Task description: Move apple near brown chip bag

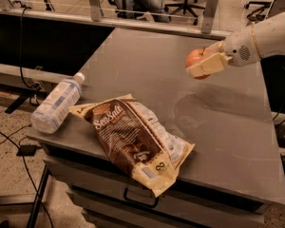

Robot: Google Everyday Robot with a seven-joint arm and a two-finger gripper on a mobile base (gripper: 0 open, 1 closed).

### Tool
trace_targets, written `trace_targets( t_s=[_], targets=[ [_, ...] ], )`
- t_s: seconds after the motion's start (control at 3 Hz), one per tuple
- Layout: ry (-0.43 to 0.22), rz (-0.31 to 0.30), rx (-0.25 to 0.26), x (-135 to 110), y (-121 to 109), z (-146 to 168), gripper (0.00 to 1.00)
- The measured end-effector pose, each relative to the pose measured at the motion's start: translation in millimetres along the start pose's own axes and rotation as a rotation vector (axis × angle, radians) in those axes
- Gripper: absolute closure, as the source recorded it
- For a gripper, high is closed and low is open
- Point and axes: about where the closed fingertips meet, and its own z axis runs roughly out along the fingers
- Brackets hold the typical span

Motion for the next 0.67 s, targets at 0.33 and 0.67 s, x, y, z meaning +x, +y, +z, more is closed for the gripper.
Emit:
trace_targets(
  t_s=[0.33,0.67],
  targets=[
    [-0.065,-0.054,-0.085,-0.9,18.5,5.4,1.0],
    [-0.086,-0.122,-0.222,7.9,69.8,7.4,1.0]
  ],
)
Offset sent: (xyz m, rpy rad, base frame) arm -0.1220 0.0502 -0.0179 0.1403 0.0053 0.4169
